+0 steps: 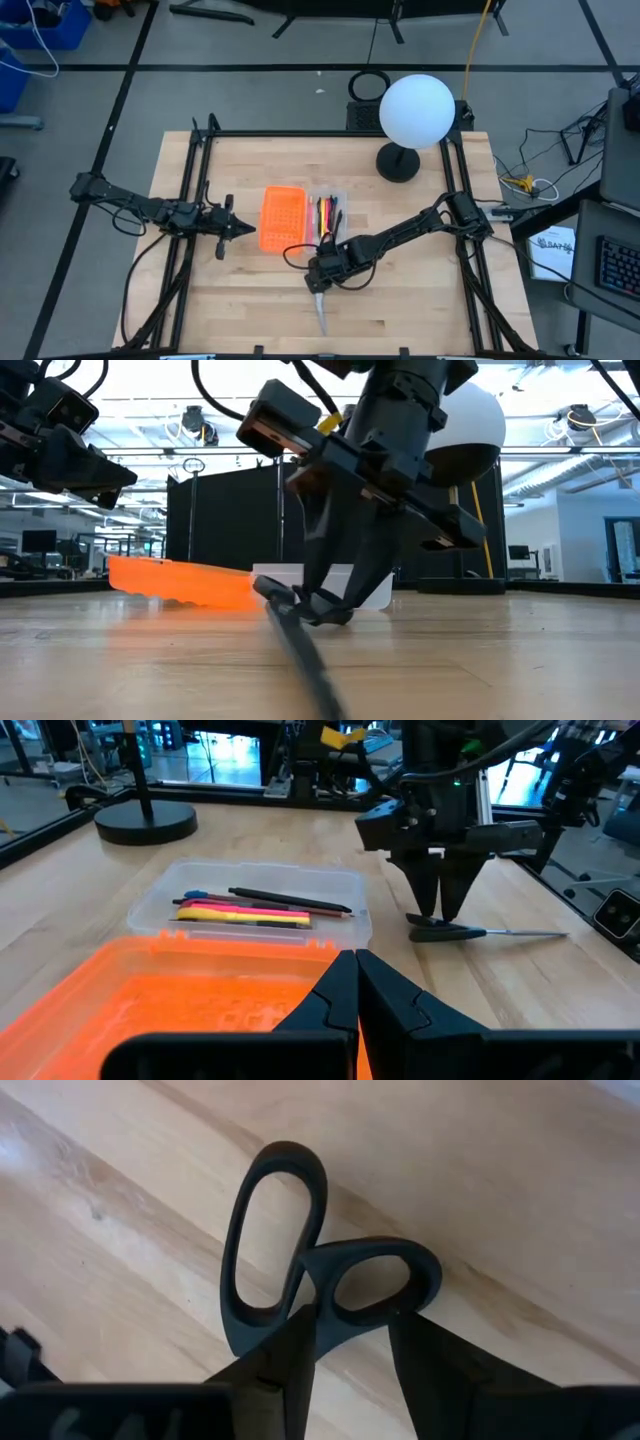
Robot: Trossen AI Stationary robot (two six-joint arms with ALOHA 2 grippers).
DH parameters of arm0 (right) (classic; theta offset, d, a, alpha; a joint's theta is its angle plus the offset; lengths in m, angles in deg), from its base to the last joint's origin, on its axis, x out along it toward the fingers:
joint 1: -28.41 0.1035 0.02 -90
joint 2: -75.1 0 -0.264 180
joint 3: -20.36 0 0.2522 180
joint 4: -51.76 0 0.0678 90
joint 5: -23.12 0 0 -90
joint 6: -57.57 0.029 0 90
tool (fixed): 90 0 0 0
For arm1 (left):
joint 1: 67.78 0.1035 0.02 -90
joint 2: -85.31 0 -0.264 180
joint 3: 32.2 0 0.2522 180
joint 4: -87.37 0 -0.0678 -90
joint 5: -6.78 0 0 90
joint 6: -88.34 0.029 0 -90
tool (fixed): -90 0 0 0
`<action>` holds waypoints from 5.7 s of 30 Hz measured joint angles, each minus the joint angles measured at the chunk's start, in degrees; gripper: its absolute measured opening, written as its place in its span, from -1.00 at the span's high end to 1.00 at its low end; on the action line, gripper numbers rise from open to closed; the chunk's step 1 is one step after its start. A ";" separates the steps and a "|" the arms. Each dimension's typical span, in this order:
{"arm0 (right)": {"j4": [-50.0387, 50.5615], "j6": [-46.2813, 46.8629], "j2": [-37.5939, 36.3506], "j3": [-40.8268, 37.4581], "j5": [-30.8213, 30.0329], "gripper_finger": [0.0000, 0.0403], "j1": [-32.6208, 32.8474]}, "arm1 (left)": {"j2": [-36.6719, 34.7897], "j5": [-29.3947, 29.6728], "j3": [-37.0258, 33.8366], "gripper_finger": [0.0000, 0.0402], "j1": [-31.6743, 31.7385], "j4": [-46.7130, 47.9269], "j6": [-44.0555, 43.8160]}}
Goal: Pick & place school supplies into a supply box
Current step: Put the black scissors into the supply box
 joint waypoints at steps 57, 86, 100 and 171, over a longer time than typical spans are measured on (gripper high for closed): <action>9.61 -5.78 4.13 12.85 1.12 0.52 -0.51 | 0.02 -0.05 0.00 0.96 0.02 0.12 0.94; 7.46 -7.46 8.83 13.18 3.18 0.41 -2.19 | 0.01 -0.25 0.00 0.96 0.02 0.01 0.60; 15.58 -10.20 8.83 12.98 5.48 0.41 -1.26 | 0.00 -0.23 0.00 0.96 0.02 0.07 0.47; -6.23 -13.14 -15.87 -6.08 -24.37 1.00 -23.88 | 0.00 -4.61 0.00 0.96 0.00 0.14 0.19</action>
